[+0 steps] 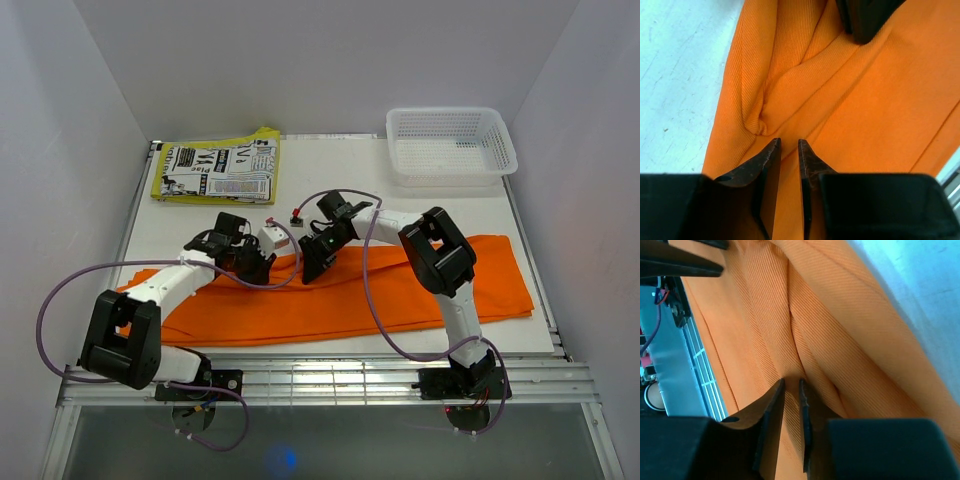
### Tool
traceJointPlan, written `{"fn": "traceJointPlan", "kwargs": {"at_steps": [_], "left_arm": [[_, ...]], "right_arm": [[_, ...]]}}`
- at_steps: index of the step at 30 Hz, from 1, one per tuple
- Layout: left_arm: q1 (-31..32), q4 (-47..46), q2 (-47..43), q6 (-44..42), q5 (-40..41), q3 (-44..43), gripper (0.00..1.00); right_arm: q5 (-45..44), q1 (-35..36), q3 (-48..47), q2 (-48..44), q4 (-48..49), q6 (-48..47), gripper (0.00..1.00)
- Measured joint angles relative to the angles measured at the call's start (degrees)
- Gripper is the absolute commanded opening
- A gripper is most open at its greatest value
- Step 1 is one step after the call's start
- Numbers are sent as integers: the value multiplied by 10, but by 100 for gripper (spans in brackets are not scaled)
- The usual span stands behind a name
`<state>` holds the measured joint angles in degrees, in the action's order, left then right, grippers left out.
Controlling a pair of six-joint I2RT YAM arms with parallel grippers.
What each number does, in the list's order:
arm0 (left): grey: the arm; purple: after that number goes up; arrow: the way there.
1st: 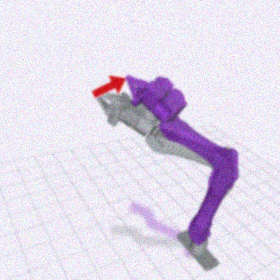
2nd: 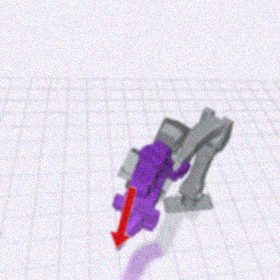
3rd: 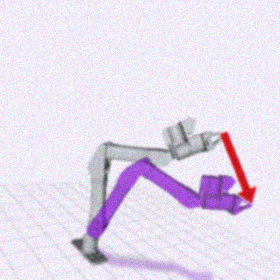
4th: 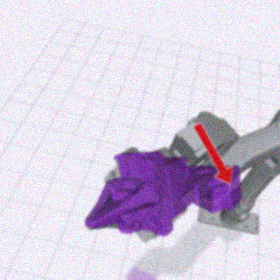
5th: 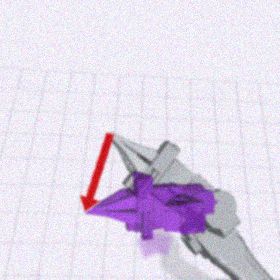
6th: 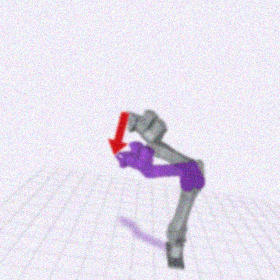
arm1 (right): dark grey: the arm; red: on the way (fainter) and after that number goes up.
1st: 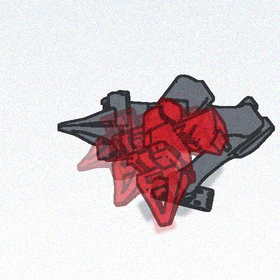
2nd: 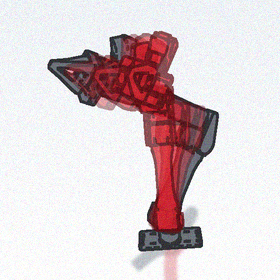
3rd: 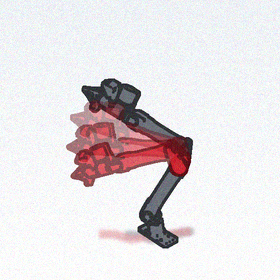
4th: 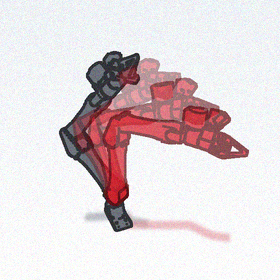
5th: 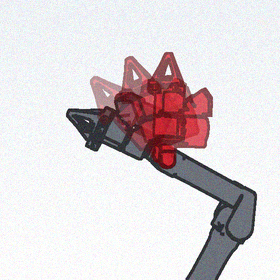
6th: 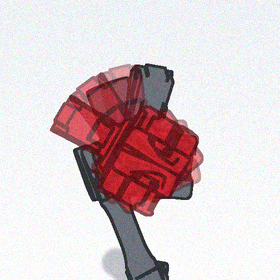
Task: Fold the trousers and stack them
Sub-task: Fold the trousers
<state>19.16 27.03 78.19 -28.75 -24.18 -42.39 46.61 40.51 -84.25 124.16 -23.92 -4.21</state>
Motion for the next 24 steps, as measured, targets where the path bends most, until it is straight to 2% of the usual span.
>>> {"fn": "traceJointPlan", "kwargs": {"at_steps": [11,24], "left_arm": [[-7,19,-9,80,25,-51,44],[-7,19,57,104,68,-63,46]], "right_arm": [[-17,5,-12,3,-8,-3,21],[-21,8,-12,3,-7,-3,22]]}}
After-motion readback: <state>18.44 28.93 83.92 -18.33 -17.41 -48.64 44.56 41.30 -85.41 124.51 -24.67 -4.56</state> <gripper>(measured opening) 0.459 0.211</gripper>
